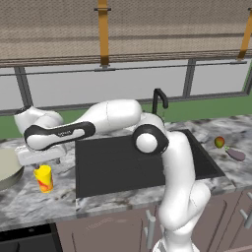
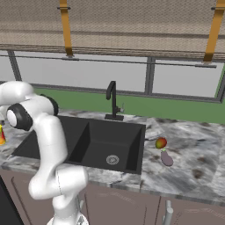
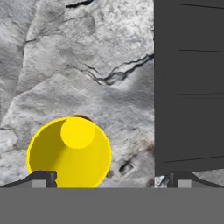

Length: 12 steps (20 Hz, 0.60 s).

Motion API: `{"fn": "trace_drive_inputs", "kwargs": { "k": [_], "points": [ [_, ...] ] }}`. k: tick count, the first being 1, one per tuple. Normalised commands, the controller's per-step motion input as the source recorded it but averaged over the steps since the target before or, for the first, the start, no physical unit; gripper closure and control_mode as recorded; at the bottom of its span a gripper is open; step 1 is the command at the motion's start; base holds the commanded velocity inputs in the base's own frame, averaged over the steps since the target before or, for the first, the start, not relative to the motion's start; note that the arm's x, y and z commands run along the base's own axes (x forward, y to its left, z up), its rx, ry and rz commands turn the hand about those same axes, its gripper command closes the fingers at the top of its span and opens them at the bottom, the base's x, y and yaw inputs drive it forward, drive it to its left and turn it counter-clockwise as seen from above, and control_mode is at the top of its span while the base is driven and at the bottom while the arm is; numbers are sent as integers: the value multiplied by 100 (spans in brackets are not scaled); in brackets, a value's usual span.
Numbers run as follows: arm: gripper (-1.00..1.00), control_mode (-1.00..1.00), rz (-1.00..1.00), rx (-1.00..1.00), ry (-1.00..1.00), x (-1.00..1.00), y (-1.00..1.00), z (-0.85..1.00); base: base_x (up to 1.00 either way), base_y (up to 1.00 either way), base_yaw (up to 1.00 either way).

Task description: Remove the mango and eggplant from the sink. Then move the bowl and cup from the counter to the sink for washing.

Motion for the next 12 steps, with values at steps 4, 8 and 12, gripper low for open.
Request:
{"fn": "trace_drive_inputs", "kwargs": {
  "k": [4, 8, 12],
  "points": [
    [-100, -100, -1, 0, 0, 0, -6, -14, 0, 0, 0],
    [-100, -100, -2, 0, 0, 0, -12, -18, 0, 0, 0],
    [-100, -100, -2, 0, 0, 2, -13, -19, 0, 0, 0]
  ]
}}
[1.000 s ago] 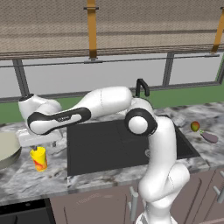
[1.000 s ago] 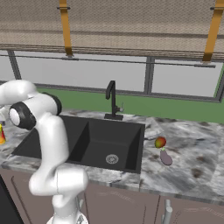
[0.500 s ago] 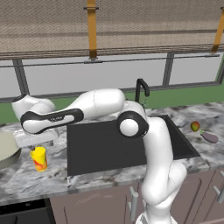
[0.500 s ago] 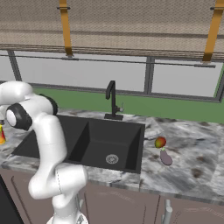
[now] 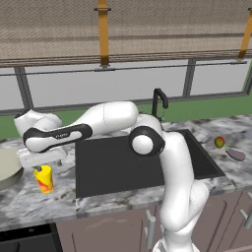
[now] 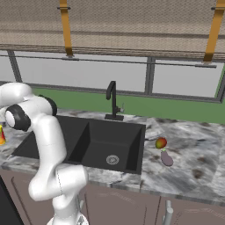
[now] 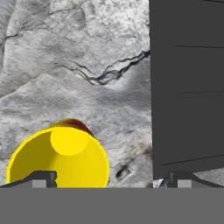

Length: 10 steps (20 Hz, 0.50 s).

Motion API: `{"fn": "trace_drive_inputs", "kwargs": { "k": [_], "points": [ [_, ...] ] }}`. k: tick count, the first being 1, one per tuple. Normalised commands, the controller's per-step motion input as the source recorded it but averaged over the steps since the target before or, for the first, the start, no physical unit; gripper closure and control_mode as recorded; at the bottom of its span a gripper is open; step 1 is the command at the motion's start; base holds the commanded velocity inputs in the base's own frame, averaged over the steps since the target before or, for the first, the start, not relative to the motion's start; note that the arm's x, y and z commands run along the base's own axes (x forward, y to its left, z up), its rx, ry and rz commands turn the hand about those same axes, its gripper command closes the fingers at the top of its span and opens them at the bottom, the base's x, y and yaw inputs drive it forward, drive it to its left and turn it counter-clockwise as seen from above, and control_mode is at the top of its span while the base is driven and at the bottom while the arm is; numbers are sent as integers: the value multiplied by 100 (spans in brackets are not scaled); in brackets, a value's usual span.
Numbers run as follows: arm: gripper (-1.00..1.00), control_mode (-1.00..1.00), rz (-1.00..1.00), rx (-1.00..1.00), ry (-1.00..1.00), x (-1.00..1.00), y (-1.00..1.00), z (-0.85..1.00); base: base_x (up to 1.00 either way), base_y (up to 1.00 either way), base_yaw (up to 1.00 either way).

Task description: Remove the mango and eggplant from the sink. Then move the bowl and cup from the counter to the sink for washing.

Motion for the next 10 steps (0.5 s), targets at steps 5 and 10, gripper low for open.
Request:
{"fn": "trace_drive_inputs", "kwargs": {
  "k": [5, 10],
  "points": [
    [-100, -100, -1, 3, 0, 4, -11, -15, 0, 0, 0],
    [-100, -100, -1, 7, 0, 7, -6, -13, 0, 0, 0]
  ]
}}
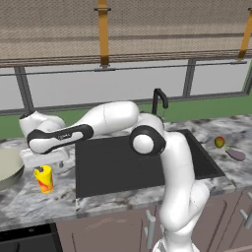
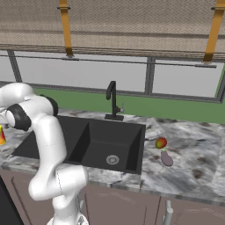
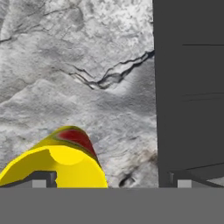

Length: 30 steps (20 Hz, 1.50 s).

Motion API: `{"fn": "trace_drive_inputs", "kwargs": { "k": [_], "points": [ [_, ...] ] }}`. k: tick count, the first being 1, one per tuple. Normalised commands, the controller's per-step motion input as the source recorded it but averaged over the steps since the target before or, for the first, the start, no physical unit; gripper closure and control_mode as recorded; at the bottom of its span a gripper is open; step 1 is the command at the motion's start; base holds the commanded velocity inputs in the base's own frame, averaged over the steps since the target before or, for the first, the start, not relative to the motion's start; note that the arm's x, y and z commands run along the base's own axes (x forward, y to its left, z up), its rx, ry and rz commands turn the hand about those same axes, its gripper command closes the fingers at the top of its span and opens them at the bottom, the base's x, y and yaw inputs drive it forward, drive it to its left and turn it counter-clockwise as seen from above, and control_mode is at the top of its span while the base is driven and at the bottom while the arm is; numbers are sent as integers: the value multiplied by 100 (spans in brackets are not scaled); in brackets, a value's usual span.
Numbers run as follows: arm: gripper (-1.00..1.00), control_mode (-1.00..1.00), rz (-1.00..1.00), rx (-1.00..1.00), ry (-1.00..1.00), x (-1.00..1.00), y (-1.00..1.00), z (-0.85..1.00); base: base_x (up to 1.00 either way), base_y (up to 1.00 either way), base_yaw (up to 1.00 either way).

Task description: Remove the mango and eggplant from the sink. Then move the bowl and cup from the counter to the sink for washing.

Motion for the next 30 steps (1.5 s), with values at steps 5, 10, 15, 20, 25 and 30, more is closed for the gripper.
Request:
{"fn": "trace_drive_inputs", "kwargs": {
  "k": [5, 10, 15, 20, 25, 30],
  "points": [
    [-100, -100, -2, 8, 0, 4, -4, -14, 0, 0, 0],
    [-100, -100, -2, 6, 0, 5, -1, -15, 0, 0, 0],
    [-100, -100, -2, 3, 0, 8, 0, -14, 0, 0, 0],
    [-100, -100, -3, 4, 0, 2, 0, -13, 0, 0, 0],
    [100, -100, -5, 1, 0, -16, 8, -13, 0, 0, 0],
    [100, -100, -8, 0, 0, -8, 0, -4, 0, 0, 0]
  ]
}}
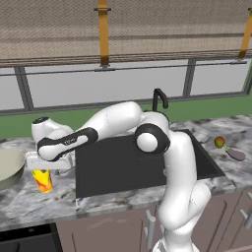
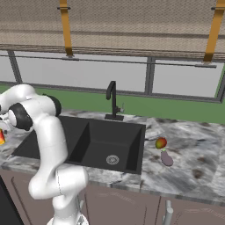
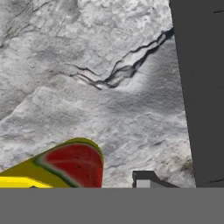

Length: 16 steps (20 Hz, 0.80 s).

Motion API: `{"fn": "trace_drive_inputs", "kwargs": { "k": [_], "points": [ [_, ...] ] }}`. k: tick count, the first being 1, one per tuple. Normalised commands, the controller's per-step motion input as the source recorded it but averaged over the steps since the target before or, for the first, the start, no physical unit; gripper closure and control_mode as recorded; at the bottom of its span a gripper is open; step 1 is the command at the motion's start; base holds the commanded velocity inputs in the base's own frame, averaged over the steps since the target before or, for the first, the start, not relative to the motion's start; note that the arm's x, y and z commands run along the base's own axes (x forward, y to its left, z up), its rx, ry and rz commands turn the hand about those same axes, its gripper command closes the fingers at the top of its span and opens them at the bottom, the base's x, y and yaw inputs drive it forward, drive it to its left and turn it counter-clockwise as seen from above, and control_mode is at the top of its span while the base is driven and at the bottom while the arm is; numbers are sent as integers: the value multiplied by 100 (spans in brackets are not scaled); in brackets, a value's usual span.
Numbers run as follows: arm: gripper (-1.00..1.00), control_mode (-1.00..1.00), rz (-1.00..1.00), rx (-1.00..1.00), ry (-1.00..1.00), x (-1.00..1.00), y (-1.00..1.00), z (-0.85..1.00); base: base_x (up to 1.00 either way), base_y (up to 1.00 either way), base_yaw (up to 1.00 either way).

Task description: Remove the mango and eggplant from the sink. Then move the bowl and cup from the counter to the sink for washing.

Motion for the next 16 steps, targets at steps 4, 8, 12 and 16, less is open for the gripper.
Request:
{"fn": "trace_drive_inputs", "kwargs": {
  "k": [4, 8, 12, 16],
  "points": [
    [100, -100, -9, 0, 0, -12, -21, 0, 0, 0, 0],
    [100, -100, -12, 0, 0, -11, -34, 11, 0, 0, 0],
    [100, -100, -9, 0, 0, -11, -47, 9, 0, 0, 0],
    [100, -100, -9, 0, 0, -7, -47, 11, 0, 0, 0]
  ]
}}
